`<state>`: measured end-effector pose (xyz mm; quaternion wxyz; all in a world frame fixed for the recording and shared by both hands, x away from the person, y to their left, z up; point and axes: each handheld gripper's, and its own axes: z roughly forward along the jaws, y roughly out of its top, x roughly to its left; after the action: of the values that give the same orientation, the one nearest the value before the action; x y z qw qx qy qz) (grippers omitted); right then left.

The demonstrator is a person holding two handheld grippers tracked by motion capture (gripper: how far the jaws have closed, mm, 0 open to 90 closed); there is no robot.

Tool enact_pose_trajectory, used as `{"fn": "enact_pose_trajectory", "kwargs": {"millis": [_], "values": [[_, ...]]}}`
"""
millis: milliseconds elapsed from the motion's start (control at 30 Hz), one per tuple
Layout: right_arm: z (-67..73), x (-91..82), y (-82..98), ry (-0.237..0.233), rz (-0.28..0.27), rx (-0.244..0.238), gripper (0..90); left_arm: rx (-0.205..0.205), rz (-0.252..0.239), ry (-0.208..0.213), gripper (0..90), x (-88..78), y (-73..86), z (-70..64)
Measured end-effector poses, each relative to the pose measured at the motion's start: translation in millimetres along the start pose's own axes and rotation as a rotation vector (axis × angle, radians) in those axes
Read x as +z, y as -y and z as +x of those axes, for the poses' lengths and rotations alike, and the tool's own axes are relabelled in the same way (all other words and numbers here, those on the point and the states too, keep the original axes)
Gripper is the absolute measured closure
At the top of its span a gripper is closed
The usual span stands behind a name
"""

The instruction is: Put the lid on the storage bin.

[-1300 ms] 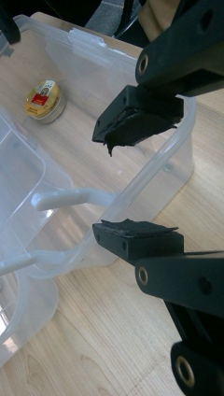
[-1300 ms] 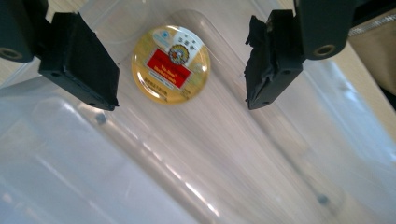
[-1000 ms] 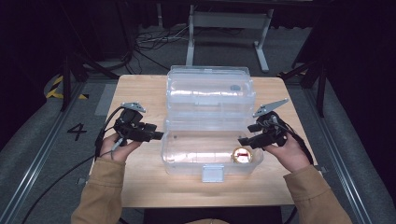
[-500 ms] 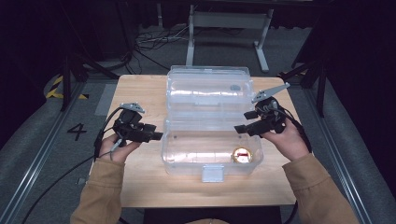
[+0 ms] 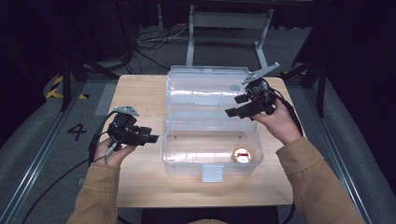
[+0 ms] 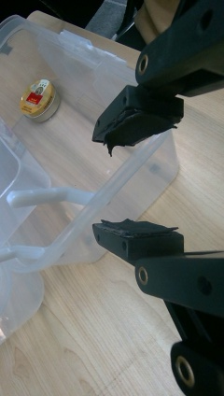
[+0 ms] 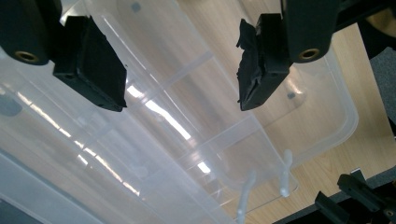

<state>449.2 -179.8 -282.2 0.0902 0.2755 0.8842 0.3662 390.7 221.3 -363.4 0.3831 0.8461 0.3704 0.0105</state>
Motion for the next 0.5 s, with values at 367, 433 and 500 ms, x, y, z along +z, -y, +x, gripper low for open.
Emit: {"fn": "enact_pose_trajectory", "kwargs": {"millis": [367,433,500], "values": [[-20.4,18.3,-18.6,0.006,0.000,0.014,36.1,-0.016,-0.005,-0.017,50.1,-8.0,11.3,-0.8],[-24.5,23.0,-19.3,0.012,0.001,0.018,35.5,-0.020,-0.004,-0.018,50.1,-8.8,12.7,-1.0],[-27.9,27.2,-19.6,0.022,0.005,0.021,35.6,-0.024,-0.004,-0.021,50.1,-9.3,14.0,-1.2]]}}
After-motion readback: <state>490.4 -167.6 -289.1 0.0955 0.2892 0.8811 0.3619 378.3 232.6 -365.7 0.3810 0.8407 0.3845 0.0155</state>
